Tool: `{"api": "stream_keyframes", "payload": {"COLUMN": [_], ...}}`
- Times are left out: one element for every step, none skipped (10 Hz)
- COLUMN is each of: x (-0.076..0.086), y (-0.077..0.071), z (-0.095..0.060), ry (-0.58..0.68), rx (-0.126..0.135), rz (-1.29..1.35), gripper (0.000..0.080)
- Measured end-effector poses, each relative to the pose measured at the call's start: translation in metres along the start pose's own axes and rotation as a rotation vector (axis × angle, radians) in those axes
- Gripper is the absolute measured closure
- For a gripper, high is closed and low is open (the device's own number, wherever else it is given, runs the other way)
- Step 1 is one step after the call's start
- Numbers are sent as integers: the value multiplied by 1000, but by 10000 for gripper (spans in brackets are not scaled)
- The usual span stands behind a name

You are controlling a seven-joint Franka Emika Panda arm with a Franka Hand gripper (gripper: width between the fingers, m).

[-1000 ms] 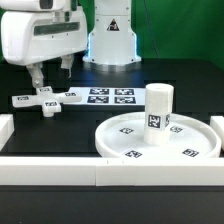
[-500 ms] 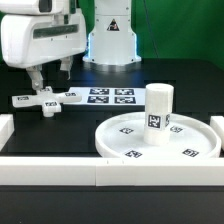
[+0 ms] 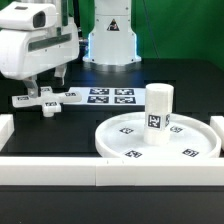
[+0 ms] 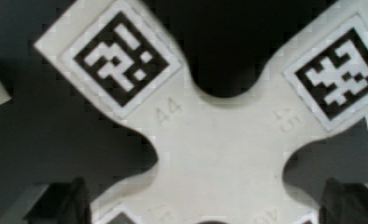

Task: Assemble round table

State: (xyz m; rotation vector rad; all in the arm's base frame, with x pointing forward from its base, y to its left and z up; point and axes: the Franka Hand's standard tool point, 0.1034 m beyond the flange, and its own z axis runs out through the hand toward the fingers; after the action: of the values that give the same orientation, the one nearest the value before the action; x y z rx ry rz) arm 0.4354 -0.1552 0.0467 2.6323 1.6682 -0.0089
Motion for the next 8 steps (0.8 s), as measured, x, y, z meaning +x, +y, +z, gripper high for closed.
{"api": "stream_keyframes", "payload": {"x": [0,-1,-1,-1,-1,-1,-1,-1], "y": [-2,-3,-3,-4,-4,-4,-5,-5], "z": [3,5,6,6,7,7,8,8], "ry": [-1,-2,-2,-3,-3,-3,-4,-4], "rx": [6,9,11,13,14,15,16,16], "rz": [0,0,0,0,0,0,0,1], "gripper": [150,150,150,150,150,150,150,150]}}
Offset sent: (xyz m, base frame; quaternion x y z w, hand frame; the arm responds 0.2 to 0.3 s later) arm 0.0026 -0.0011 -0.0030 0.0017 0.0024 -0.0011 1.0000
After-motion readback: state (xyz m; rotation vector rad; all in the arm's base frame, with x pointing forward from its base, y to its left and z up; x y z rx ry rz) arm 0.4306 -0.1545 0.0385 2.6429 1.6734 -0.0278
